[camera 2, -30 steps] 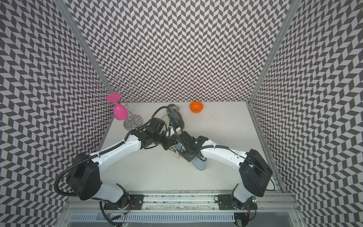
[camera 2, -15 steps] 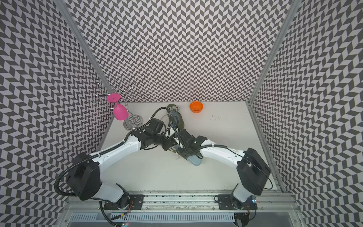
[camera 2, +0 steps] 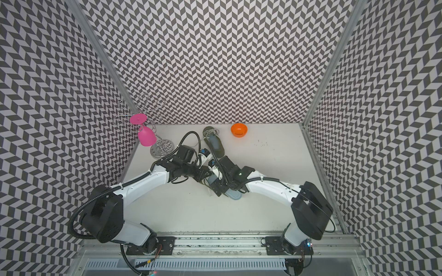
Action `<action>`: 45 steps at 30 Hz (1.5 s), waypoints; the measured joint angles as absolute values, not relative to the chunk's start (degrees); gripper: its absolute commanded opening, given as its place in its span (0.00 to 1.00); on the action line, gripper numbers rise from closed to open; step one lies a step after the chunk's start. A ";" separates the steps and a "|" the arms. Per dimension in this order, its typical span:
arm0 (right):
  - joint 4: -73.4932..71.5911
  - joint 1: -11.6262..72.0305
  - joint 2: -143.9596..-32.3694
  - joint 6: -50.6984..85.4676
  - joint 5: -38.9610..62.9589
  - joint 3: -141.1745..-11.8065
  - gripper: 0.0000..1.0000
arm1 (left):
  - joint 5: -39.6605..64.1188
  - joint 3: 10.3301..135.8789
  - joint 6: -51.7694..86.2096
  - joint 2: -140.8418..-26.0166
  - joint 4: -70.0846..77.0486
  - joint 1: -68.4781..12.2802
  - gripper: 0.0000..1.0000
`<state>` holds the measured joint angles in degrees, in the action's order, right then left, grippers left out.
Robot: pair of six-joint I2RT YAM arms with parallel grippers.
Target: Insert the insole into the shoe
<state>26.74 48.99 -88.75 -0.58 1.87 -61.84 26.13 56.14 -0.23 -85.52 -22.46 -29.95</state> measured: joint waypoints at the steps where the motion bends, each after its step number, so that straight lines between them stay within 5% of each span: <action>1: 26.81 48.77 -88.09 0.05 2.26 -61.84 1.00 | 25.93 56.14 0.05 -85.65 -22.33 -29.95 0.05; 9: 29.63 43.53 -80.88 7.05 4.34 -59.83 0.97 | 23.99 56.14 3.40 -87.57 -22.09 -29.47 0.05; 18: 30.76 31.07 -76.79 19.73 10.96 -47.42 0.76 | 22.09 56.14 9.02 -88.88 -20.34 -29.21 0.04; 32: 22.04 31.22 -75.31 32.95 26.33 -41.39 0.19 | 20.60 56.16 10.61 -88.88 -19.62 -29.19 0.04; 45: 21.41 31.27 -79.15 33.63 25.78 -49.19 0.12 | 20.18 56.16 6.74 -87.39 -19.27 -31.18 0.04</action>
<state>21.41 31.27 -79.15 33.63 25.78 -49.19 20.18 56.16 6.74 -87.39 -19.27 -31.18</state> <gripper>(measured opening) 0.128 0.068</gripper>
